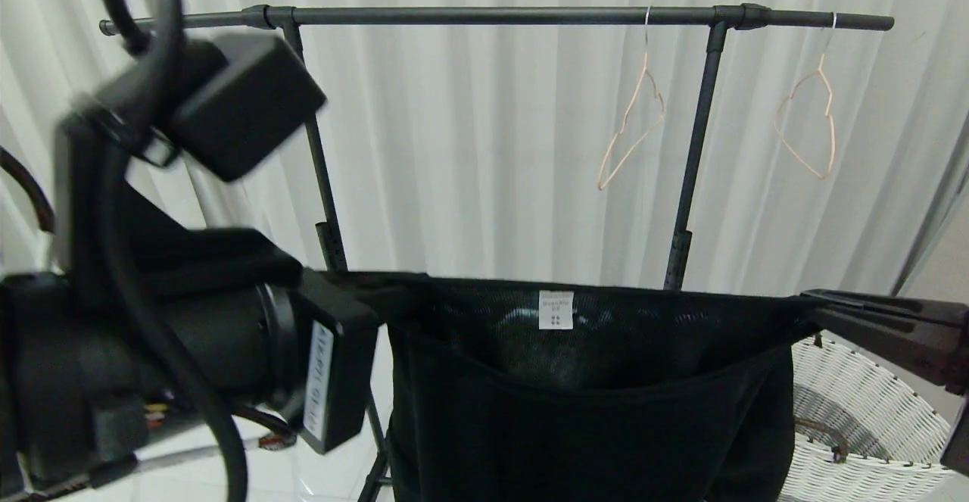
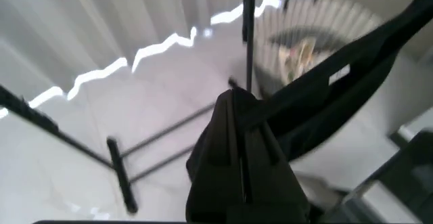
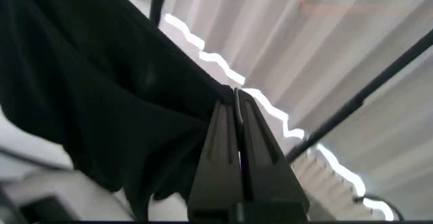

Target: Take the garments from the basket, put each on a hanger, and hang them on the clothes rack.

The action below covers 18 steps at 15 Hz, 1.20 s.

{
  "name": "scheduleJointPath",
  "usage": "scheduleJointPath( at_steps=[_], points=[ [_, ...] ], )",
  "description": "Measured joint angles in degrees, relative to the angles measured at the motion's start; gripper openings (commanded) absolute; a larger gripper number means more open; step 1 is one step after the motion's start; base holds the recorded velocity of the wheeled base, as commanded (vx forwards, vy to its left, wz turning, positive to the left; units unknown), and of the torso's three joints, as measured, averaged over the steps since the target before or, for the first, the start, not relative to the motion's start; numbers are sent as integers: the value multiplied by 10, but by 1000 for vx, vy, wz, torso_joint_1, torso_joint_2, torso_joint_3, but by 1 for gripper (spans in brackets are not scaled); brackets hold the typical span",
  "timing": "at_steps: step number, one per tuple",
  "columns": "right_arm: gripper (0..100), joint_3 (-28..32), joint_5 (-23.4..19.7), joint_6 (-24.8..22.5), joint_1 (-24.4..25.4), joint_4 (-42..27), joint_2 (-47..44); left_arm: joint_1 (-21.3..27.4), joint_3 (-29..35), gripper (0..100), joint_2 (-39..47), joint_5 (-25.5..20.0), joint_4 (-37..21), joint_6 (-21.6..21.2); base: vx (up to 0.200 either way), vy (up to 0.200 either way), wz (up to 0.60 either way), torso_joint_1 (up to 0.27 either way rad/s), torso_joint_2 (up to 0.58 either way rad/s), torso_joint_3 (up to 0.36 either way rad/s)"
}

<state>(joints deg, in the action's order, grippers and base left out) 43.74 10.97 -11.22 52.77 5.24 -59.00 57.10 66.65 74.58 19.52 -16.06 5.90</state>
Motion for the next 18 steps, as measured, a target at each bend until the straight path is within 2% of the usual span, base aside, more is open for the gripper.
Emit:
scheduleJointPath(
  at_steps=[2,5,6,8,10,12,14,16,18],
  points=[
    [0,43,-2,0,-1,1,0,-1,90,0,-2,4,-41,-35,0,0,0,0,0,0],
    [0,142,-3,-4,-1,-1,-15,-1,187,0,2,22,-60,-168,0,0,0,0,0,0],
    [0,175,-3,-14,-1,-3,-24,-1,198,0,4,26,-61,-181,0,0,0,0,0,0],
    [0,227,-2,-48,-2,-8,-42,0,205,0,7,34,-61,-183,0,0,0,0,0,0],
    [0,241,-2,-68,-1,-28,-48,5,206,0,9,52,-61,-183,0,0,0,0,0,0],
    [0,251,-2,-78,-1,-84,-42,24,204,0,10,76,-61,-183,0,0,0,0,0,0],
    [0,281,-5,-78,0,-176,-28,47,206,0,17,96,-58,-183,0,0,0,0,0,0],
    [0,311,-39,-78,1,-243,-6,59,211,0,31,104,-24,-183,0,0,0,0,0,0],
    [0,321,-102,-75,3,-311,21,63,222,0,55,110,15,-184,0,0,0,0,0,0]
  ],
)
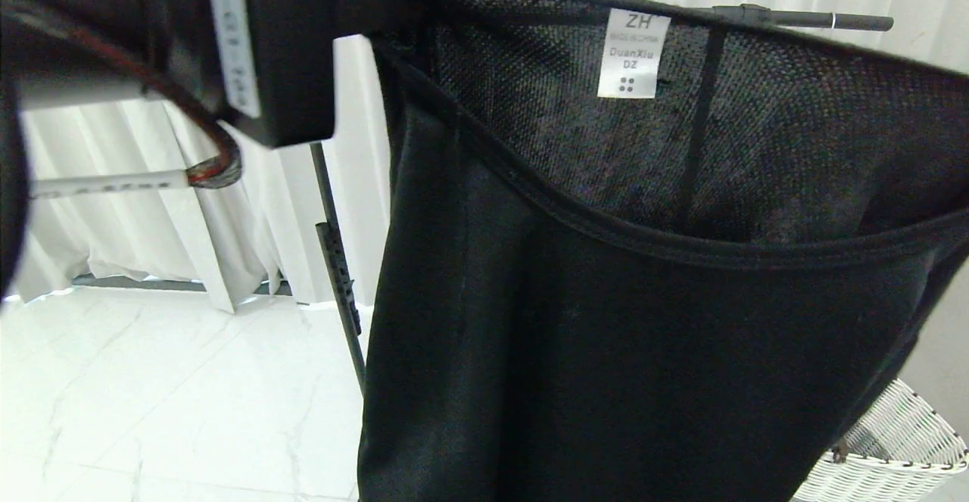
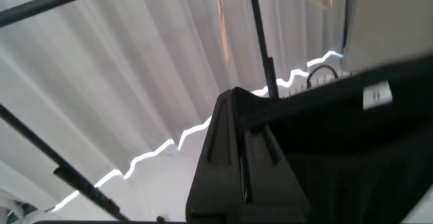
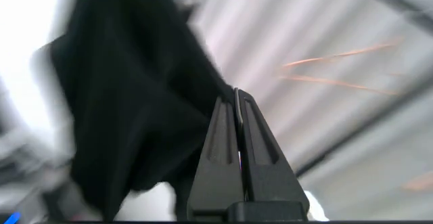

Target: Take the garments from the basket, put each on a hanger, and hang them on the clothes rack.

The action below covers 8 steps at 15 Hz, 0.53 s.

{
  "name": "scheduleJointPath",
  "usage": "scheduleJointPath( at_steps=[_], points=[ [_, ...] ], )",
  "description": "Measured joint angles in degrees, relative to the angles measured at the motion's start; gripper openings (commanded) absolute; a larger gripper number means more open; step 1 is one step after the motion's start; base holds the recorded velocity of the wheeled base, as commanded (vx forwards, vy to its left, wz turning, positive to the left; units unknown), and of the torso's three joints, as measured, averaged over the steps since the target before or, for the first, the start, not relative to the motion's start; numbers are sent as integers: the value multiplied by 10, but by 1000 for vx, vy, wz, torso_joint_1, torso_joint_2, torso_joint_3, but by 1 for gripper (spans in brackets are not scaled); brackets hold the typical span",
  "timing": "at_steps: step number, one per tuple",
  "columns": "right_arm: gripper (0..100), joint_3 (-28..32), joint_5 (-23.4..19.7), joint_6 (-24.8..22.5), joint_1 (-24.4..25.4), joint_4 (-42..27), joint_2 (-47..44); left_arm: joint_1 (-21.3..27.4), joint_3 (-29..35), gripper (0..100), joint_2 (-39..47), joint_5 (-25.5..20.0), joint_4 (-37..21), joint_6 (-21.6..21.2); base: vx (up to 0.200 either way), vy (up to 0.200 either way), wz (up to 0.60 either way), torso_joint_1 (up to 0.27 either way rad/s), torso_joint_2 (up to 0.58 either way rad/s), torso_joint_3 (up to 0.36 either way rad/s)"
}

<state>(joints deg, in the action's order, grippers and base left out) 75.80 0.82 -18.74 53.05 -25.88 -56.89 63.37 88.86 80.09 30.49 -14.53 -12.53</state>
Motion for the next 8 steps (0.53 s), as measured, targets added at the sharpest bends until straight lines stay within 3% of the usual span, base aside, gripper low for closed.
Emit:
scheduleJointPath(
  at_steps=[2,3,8],
  points=[
    [0,2,-56,1,10,-64,22,1,25,0,26,6,11,0,0,0,0,0,0,0],
    [0,3,-65,1,24,-78,29,1,36,0,36,6,12,0,0,0,0,0,0,0],
    [0,2,-69,0,86,-68,18,1,45,0,57,7,13,2,0,0,0,0,0,0]
  ],
)
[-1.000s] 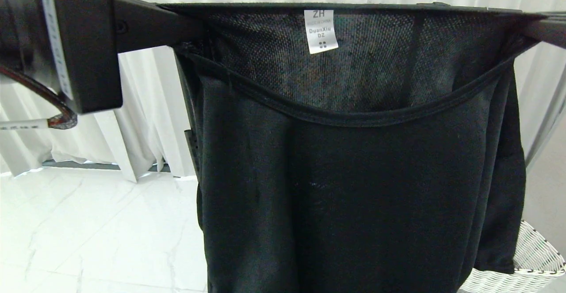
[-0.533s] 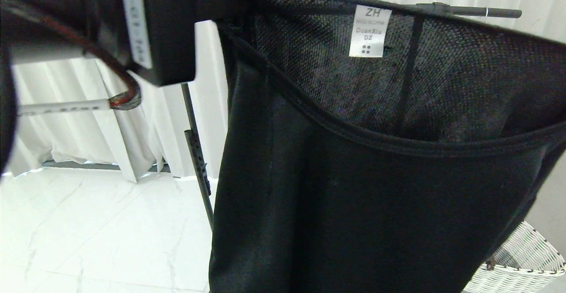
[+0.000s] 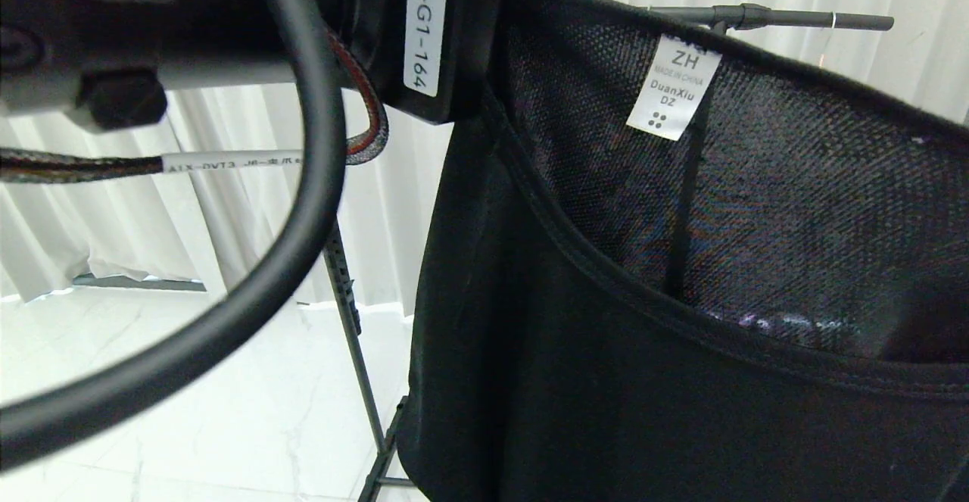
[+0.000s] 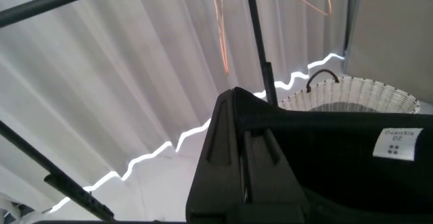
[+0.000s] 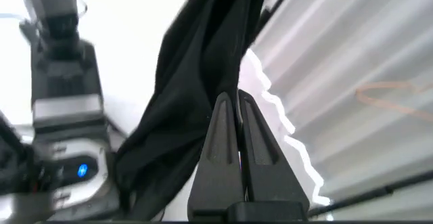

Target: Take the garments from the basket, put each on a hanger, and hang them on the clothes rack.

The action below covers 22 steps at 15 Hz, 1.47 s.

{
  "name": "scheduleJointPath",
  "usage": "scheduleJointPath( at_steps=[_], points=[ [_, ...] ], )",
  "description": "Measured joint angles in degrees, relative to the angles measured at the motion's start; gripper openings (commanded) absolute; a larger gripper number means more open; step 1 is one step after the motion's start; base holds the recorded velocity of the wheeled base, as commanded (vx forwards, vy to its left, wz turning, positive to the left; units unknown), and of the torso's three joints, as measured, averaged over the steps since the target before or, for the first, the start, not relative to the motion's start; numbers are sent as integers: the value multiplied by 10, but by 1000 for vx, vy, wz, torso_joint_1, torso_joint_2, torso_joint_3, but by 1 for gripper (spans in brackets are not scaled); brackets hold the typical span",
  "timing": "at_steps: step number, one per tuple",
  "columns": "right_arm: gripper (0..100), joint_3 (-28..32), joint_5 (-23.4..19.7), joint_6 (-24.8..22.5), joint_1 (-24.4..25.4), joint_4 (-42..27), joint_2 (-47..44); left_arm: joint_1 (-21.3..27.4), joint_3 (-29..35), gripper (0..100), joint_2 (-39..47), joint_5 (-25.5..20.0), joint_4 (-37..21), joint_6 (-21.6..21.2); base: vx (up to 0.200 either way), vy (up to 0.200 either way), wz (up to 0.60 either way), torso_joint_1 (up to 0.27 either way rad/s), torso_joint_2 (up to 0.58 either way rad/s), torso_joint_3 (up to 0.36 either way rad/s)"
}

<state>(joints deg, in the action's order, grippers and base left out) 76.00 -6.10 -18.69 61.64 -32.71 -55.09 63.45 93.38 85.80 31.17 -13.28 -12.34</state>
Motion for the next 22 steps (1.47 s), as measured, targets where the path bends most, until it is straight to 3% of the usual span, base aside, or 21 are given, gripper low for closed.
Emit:
scheduleJointPath(
  at_steps=[5,8,11,15,18,22],
  points=[
    [0,-1,20,0,2,10,-15,-1,-12,0,-14,3,-25,23,0,0,0,0,0,0],
    [0,-5,102,-1,-3,25,-17,2,-22,0,-56,3,-173,90,0,0,0,0,0,0],
    [0,-41,108,-1,-19,151,-24,40,2,0,-98,3,-286,182,0,0,0,0,0,0],
    [0,-84,121,4,-36,335,-80,149,31,0,-113,4,-303,297,0,0,0,0,0,0],
    [0,-81,124,6,-36,417,-143,221,59,0,-106,4,-304,358,0,0,0,0,0,0],
    [0,-67,124,6,-34,427,-187,254,72,0,-101,4,-304,365,0,0,0,0,0,0]
  ],
)
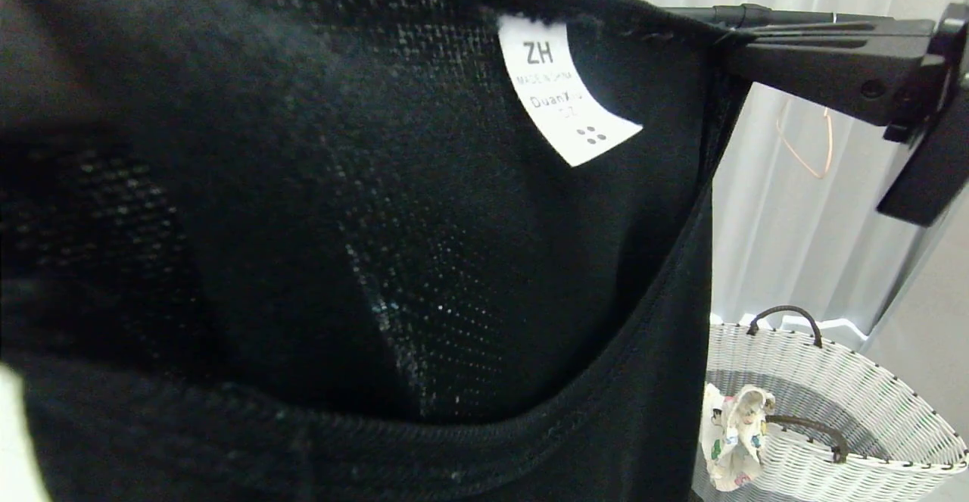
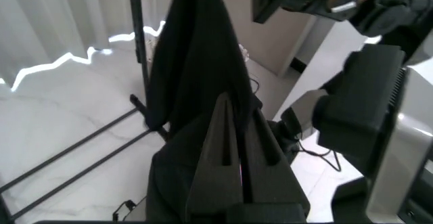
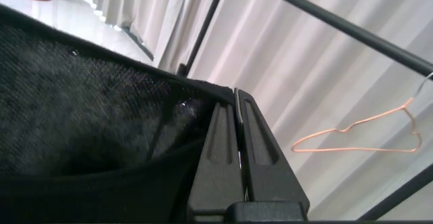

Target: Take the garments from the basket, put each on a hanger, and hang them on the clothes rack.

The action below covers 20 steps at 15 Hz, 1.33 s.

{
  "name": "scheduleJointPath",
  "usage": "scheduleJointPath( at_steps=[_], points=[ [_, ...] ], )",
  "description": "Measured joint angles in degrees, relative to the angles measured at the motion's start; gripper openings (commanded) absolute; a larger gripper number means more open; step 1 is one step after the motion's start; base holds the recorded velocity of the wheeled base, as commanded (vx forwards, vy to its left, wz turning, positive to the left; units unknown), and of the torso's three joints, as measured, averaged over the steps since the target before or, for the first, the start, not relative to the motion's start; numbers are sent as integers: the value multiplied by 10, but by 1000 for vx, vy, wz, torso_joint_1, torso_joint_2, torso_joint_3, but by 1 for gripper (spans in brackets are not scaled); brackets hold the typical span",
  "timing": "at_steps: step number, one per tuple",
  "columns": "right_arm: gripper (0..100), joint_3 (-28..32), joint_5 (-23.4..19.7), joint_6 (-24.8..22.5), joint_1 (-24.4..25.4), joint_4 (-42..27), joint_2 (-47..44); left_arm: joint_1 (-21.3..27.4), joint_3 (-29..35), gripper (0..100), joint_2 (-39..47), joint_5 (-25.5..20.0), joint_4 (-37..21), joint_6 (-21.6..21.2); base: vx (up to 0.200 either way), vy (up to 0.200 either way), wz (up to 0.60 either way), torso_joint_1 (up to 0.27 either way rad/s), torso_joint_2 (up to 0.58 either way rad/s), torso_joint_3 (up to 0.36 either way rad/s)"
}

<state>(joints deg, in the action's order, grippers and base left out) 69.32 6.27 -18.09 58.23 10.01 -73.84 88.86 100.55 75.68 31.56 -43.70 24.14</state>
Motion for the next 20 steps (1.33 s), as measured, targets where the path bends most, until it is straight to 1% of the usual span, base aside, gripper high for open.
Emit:
scheduleJointPath(
  at_steps=[4,9,10,11,12,13,14,15,17,18,19,20],
  points=[
    [0,0,3,0,0,-1,-7,10,1,0,1,0,0,0,0,0,0,0,0,0],
    [0,-13,24,4,-4,-3,10,16,2,0,0,0,-1,0,0,0,0,0,0,0],
    [0,-17,25,4,-4,-4,14,16,-4,0,-1,3,-2,-6,0,0,0,0,0,0],
    [0,-23,25,4,-4,-6,21,13,-15,0,-1,21,-10,-33,0,0,0,0,0,0],
    [0,-27,26,4,-4,-11,29,5,-24,0,-2,46,-14,-70,0,0,0,0,0,0],
    [0,-31,26,4,-4,-30,42,-12,-32,0,-1,67,-16,-113,0,0,0,0,0,0],
    [0,-34,26,4,-4,-63,58,-34,-34,0,-1,75,-16,-146,0,0,0,0,0,0],
    [0,-35,25,4,-4,-96,74,-57,-33,0,0,79,-16,-168,0,0,0,0,0,0],
    [0,-37,22,5,-2,-183,115,-115,-23,0,5,80,-11,-200,0,0,0,0,0,0],
    [0,-37,20,4,2,-218,131,-137,-17,0,10,81,5,-208,0,0,0,0,0,0],
    [0,-38,20,4,10,-228,145,-151,-12,0,17,82,25,-211,0,0,0,0,0,0],
    [0,-42,22,4,13,-228,154,-157,-12,0,25,83,30,-211,0,0,0,0,0,0]
  ],
)
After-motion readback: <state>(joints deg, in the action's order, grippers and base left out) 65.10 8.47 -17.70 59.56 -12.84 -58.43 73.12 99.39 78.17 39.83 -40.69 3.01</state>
